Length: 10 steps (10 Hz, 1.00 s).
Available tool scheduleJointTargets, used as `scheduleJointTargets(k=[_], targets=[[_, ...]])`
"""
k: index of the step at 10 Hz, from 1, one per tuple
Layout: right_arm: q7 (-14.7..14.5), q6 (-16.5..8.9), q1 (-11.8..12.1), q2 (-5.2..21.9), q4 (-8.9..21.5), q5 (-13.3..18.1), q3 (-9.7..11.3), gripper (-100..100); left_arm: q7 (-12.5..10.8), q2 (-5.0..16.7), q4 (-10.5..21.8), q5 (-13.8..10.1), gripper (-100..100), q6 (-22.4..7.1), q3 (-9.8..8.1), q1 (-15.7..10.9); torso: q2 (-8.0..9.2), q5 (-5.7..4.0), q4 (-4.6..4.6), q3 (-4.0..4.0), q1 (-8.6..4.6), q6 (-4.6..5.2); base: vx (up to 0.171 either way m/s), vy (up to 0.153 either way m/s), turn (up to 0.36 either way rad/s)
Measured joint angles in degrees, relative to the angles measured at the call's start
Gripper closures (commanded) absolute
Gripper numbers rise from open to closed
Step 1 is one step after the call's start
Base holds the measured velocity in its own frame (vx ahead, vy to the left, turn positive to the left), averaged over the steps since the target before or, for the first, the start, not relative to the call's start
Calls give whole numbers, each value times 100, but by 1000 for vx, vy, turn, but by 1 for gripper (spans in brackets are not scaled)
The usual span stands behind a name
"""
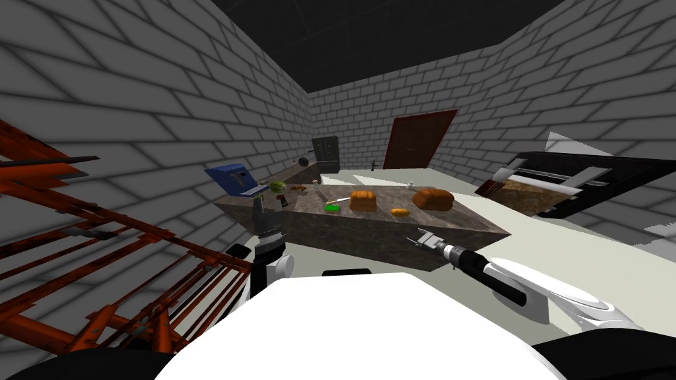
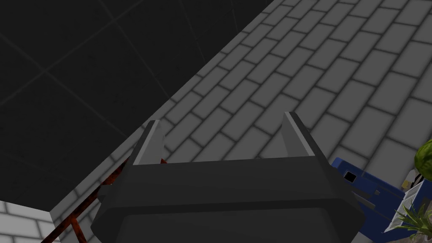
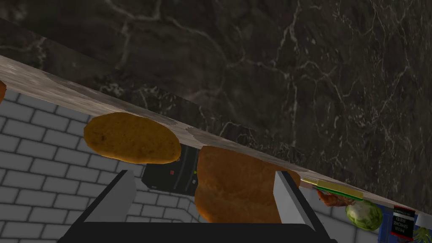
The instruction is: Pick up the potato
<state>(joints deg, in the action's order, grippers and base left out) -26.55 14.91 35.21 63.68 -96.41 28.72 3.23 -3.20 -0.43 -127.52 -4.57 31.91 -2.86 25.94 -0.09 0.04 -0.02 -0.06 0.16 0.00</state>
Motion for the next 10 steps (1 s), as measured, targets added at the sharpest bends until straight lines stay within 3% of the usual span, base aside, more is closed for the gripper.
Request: scheduleJointTargets(k=[7,9,10], targets=[[-366,-143,79,944,514,495,197,-100,0,0,0,0,0,0,0,0,1,0,0,0,-1,2,38,45,64],[-452,-179,-15,1333,824,688,361,-100,0,0,0,0,0,0,0,1,-14,1,-3,-8,5,-1,68,52,93],[-531,-177,47,1413,885,752,336,-100,0,0,0,0,0,0,-1,1,-11,0,-3,-6,4,4,52,53,63]])
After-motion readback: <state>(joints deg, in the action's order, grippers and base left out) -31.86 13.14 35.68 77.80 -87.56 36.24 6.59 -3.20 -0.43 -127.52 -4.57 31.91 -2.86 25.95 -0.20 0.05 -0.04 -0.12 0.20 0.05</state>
